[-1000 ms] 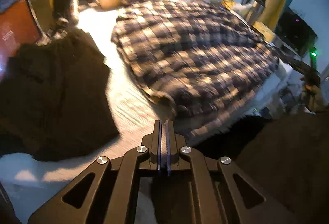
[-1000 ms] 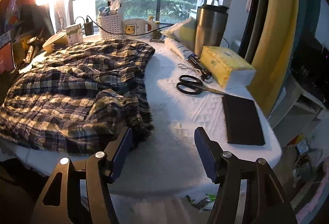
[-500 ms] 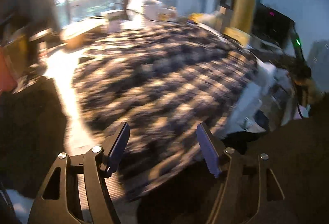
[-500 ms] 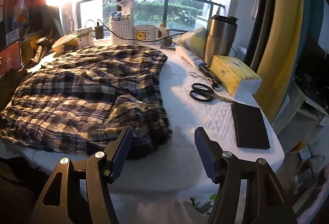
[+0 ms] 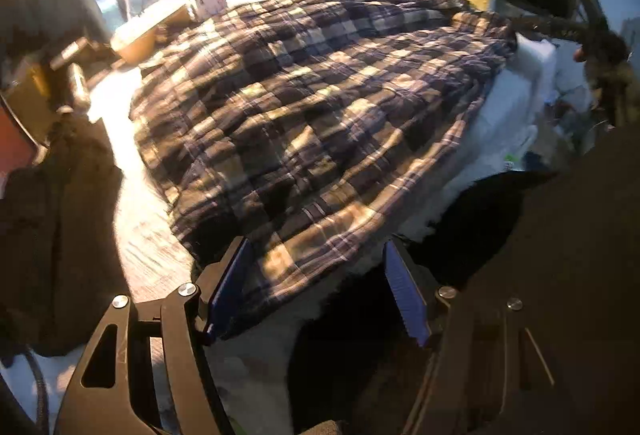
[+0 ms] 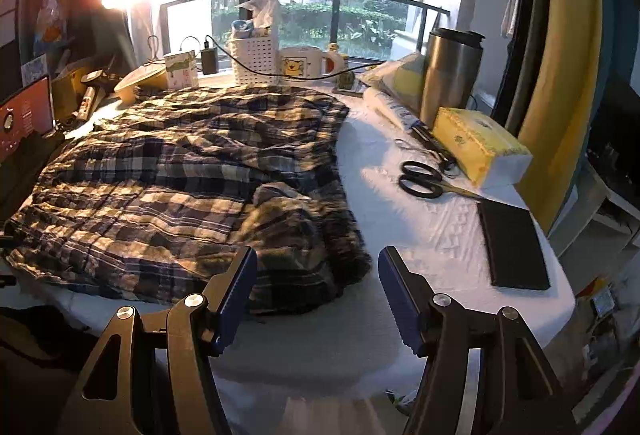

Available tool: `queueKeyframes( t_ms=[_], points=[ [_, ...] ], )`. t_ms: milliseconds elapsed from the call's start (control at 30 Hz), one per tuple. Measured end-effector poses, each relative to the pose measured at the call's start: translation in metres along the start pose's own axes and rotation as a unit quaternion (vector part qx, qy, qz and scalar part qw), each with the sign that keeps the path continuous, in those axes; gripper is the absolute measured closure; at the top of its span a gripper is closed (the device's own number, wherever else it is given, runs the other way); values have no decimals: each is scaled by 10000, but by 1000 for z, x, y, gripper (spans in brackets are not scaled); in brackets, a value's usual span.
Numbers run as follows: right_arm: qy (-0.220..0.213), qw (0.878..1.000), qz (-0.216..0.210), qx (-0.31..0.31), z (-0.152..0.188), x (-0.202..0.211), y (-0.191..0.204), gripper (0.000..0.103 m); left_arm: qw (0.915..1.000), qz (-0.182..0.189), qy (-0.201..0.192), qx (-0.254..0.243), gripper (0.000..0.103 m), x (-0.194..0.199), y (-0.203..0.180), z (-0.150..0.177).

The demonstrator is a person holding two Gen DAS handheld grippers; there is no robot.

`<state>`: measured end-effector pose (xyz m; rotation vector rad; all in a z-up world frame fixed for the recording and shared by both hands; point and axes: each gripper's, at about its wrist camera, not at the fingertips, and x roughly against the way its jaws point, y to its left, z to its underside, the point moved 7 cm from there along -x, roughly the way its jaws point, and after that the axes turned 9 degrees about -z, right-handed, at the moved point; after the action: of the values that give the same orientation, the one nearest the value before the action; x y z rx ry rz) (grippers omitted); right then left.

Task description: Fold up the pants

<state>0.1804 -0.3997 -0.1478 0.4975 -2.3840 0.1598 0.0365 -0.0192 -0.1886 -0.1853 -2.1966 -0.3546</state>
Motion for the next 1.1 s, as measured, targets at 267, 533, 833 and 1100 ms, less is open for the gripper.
queueKeyframes(
  t_ms=[267,533,833,1100],
  points=[
    [7,9998,-102,151,0,1,6,38,9999,44,-90,13,37,-6,2,-8],
    [411,9940,719,720,23,0,-23,37,9967,341,-235,702,95,-8,18,-21],
    [415,9760,831,1968,30,-26,16,10,9931,406,-328,1047,100,-12,23,-24],
    [273,9789,370,1992,17,-46,31,87,9843,735,-587,1495,101,13,31,-33]
  ],
)
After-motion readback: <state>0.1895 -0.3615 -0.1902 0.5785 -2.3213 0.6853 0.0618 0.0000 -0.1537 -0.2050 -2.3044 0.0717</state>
